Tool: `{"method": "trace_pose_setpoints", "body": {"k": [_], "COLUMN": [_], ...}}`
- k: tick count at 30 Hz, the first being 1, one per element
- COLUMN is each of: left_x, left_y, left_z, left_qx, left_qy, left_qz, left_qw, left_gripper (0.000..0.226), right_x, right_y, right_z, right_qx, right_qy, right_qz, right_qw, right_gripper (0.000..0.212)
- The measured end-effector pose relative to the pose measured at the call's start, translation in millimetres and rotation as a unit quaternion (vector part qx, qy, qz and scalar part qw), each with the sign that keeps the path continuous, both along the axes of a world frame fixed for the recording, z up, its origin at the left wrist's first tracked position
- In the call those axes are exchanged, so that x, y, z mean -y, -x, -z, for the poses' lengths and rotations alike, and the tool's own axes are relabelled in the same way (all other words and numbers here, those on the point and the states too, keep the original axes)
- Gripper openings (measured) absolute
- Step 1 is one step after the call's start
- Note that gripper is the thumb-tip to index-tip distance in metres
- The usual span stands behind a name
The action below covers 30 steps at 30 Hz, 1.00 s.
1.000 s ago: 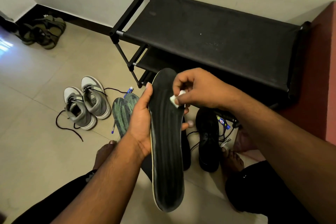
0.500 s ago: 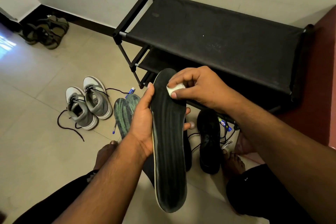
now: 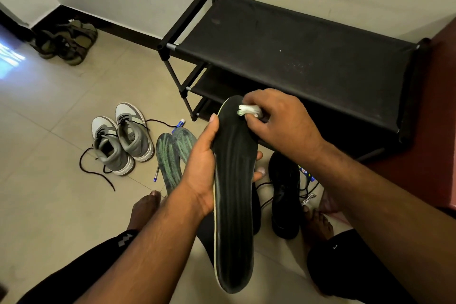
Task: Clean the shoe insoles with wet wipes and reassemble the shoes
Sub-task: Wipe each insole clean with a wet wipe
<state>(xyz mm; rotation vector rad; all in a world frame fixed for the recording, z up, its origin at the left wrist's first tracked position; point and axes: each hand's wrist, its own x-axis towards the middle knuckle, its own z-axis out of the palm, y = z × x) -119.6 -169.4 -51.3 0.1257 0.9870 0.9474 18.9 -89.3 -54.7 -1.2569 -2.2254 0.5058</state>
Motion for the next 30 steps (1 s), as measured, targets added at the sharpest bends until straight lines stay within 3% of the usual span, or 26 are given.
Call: {"method": "trace_pose_setpoints", "body": {"k": [10,17,30], "left_x": [3,5,1], "left_y": [-3,-2,6], "left_z": [0,0,7], "left_qx": [-0.046,-0.026,-0.013], "left_qy": [-0.025,-0.018,-0.038], "left_qz": [0.009,-0.004,-0.036], "left_qw": [0.999,0.999,0.999], "left_gripper": [0.070,0.068,0.071], "right_x": [7,10,35], "right_y": [5,8,17], "right_z": [3,2,-8], "right_qx": [-0.026,-0.060,-0.083], "right_qy": [-0.023,0.038,0.144], "right_qz": [0.009,0.017,-0.103], "right_qw": [0.999,0.997,0.981], "right_gripper": [0.012,0.009,0.010]}}
